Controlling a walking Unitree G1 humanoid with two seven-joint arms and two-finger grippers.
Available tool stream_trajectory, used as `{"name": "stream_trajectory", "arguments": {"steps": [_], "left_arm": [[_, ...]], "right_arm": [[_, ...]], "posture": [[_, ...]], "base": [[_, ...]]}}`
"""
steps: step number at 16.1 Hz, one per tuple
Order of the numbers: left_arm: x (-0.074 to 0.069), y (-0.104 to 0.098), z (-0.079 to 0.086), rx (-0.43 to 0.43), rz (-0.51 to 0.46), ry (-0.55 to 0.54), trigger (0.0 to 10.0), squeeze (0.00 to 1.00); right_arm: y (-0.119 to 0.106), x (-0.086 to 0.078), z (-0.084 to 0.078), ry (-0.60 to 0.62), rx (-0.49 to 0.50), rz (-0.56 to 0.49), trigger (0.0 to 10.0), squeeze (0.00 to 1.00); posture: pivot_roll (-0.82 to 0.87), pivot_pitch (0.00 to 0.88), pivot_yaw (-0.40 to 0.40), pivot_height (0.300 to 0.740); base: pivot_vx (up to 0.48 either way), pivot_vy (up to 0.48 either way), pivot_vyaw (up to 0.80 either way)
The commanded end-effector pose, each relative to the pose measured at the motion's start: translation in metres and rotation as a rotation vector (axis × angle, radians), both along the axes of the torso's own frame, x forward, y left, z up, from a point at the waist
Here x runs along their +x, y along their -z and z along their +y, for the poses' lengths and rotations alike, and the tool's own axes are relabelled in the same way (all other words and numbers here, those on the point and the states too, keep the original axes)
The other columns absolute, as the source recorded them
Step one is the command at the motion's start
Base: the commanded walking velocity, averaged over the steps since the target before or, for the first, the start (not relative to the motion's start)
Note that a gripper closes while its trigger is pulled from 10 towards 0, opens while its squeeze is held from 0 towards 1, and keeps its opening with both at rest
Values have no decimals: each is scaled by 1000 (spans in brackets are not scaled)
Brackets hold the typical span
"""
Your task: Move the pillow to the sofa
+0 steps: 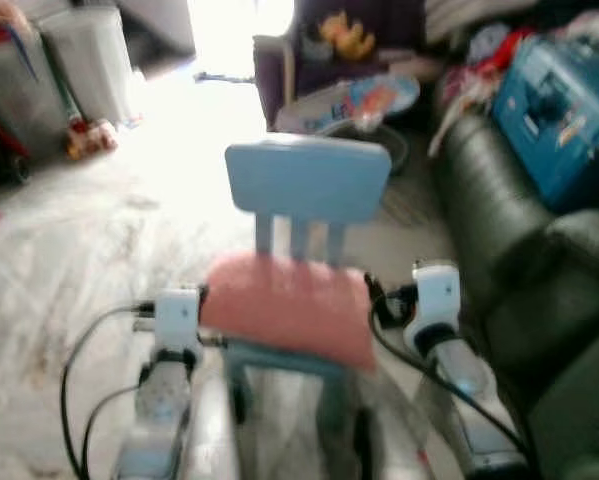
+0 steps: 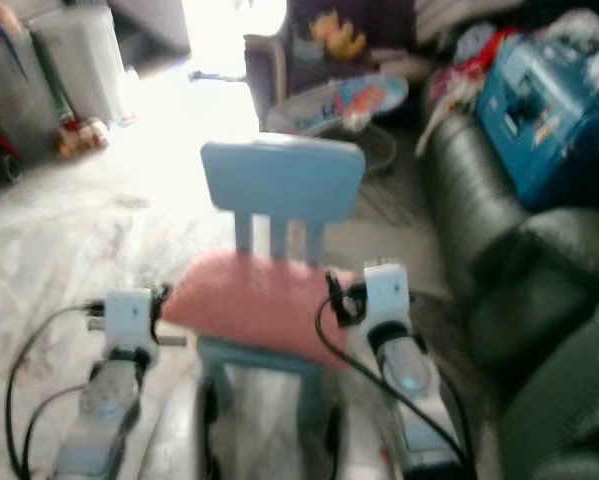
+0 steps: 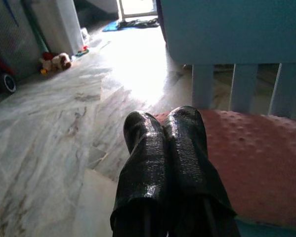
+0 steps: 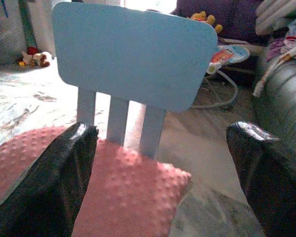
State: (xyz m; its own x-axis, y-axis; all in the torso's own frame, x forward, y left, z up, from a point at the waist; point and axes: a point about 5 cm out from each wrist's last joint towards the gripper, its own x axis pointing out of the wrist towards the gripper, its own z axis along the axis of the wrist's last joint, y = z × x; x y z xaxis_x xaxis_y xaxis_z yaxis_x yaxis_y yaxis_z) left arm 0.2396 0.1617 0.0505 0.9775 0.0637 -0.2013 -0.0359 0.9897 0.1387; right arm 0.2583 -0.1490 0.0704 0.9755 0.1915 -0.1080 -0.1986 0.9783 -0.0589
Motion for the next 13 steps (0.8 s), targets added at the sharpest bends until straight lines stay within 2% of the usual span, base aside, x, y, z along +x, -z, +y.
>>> {"name": "stream_trajectory", "arguments": {"steps": [1, 4, 9, 13], "left_arm": [[8, -12, -1, 7, -48, -3, 10000, 0], [9, -13, -1, 6, -50, -13, 10000, 0], [11, -13, 0, 13, -46, -16, 10000, 0], [12, -12, 0, 17, -44, -19, 10000, 0]], "right_arm": [[-8, 5, -2, 1, -6, -28, 10000, 0], [-8, 6, -1, -12, 0, -27, 10000, 0], [-11, 5, 0, -20, 13, -38, 10000, 0], [-11, 4, 1, -21, 17, -41, 10000, 0]], "posture": [[-26, 0, -33, 605], [-24, 0, -34, 597], [-30, 0, -29, 517], [-30, 0, -27, 512]], "base": [[0, 0, 0], [0, 0, 0], [0, 0, 0], [0, 240, 0]]}}
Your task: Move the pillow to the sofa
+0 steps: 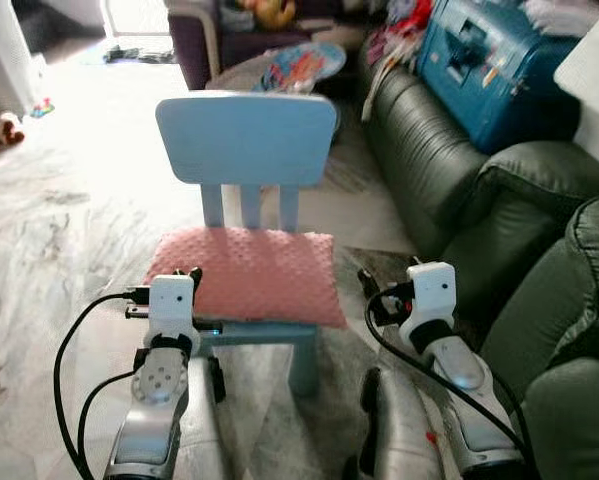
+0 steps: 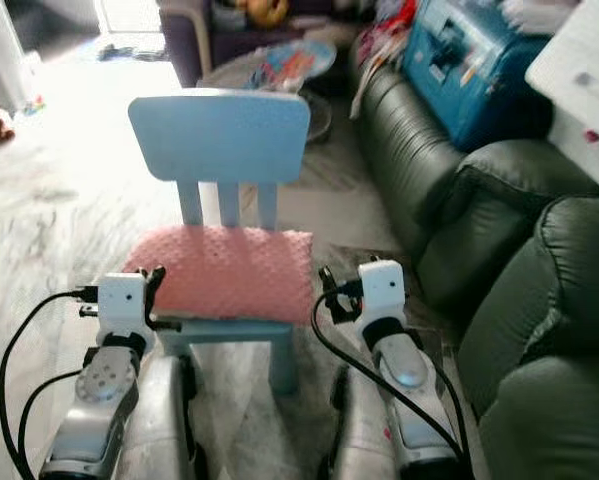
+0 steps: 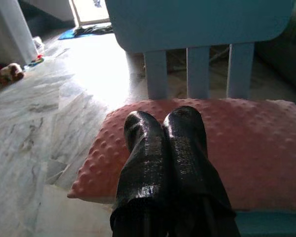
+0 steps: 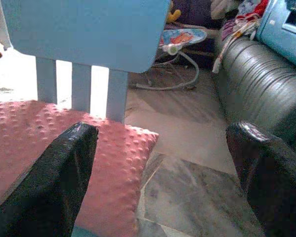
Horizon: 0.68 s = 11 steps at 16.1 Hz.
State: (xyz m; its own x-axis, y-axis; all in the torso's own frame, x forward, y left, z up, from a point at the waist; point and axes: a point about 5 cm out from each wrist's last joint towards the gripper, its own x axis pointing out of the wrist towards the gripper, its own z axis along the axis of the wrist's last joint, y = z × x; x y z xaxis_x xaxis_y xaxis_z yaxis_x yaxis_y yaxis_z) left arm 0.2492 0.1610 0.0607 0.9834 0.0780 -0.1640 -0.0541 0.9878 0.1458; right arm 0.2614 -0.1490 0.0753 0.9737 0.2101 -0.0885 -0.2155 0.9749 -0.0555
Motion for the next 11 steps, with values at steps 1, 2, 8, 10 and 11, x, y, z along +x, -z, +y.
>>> {"name": "stream_trajectory", "arguments": {"steps": [1, 2, 8, 10, 11], "left_arm": [[2, -3, 1, 12, -9, -2, 10000, 0], [2, -3, 0, 14, -8, -3, 10000, 0], [4, -4, 0, 29, -14, 4, 10000, 0], [5, -6, -1, 24, -20, 12, 10000, 0], [5, -6, -1, 27, -19, 6, 10000, 0]], "right_arm": [[-6, 0, 2, -6, 12, -24, 10000, 0], [-6, 0, 2, -8, 13, -25, 10000, 0], [-7, 0, 2, -11, 15, -29, 10000, 0], [-6, 0, 3, -13, 17, -28, 10000, 0], [-6, -1, 3, -17, 20, -27, 10000, 0]], "posture": [[-30, 0, -25, 512], [-31, 0, -25, 512], [-29, 0, -23, 512], [-28, 0, -22, 512], [-30, 0, -22, 512]], "base": [[0, 337, 0], [0, 326, 0], [0, 211, 0], [0, 0, 0], [0, 0, 0]]}}
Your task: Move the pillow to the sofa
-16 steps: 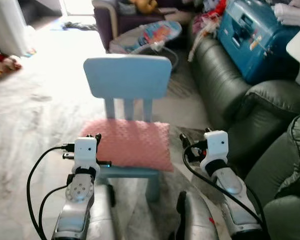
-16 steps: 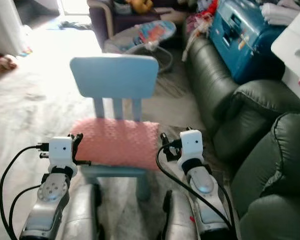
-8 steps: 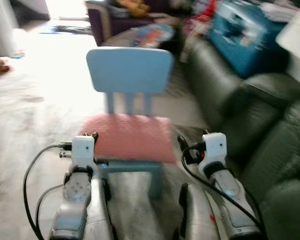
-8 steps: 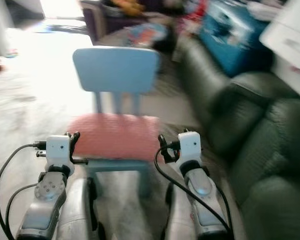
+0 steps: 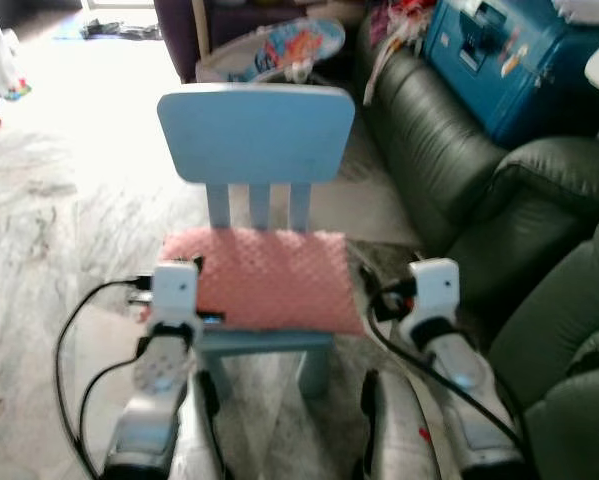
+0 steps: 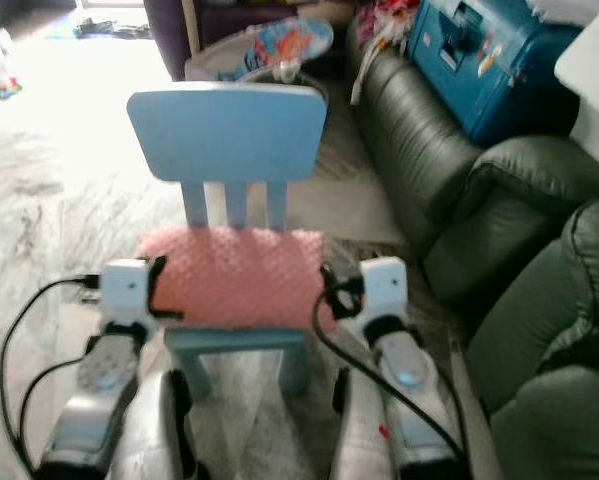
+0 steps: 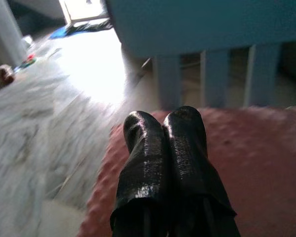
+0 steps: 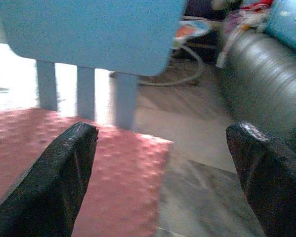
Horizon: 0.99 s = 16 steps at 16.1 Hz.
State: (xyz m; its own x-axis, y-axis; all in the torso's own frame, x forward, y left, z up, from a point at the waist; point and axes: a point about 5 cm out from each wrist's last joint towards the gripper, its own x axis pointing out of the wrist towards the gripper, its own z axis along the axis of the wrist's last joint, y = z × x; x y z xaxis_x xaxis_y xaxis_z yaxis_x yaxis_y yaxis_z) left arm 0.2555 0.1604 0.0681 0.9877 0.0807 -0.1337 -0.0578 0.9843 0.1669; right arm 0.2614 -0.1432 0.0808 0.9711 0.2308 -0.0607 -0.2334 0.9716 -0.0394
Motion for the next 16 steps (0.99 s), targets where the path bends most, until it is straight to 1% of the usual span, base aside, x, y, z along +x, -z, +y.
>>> {"name": "stream_trajectory", "arguments": {"steps": [1, 3, 4, 12, 16], "left_arm": [[-2, 2, 1, 9, 16, 0, 10000, 0], [-2, 4, 1, -1, 26, -6, 10000, 0], [-2, 3, 1, -3, 23, -2, 10000, 0], [-3, 4, 0, -7, 27, 1, 10000, 0], [-3, 4, 0, 8, 25, -19, 10000, 0]], "right_arm": [[-1, -1, -3, -3, -3, -4, 10000, 0], [-2, -1, -2, -9, -13, -6, 10000, 0], [-2, -2, -3, -8, -12, -8, 10000, 0], [-2, -4, -3, -13, -8, -6, 10000, 0], [0, -4, -4, -17, -10, 2, 10000, 0]], "posture": [[-30, 0, -22, 512], [-31, 0, -22, 512], [-31, 0, -22, 512], [-36, 0, -23, 512], [-36, 0, -24, 512]], "base": [[281, 0, 0], [330, 0, 0], [382, 0, 481], [362, 0, 0], [0, 0, 0]]}}
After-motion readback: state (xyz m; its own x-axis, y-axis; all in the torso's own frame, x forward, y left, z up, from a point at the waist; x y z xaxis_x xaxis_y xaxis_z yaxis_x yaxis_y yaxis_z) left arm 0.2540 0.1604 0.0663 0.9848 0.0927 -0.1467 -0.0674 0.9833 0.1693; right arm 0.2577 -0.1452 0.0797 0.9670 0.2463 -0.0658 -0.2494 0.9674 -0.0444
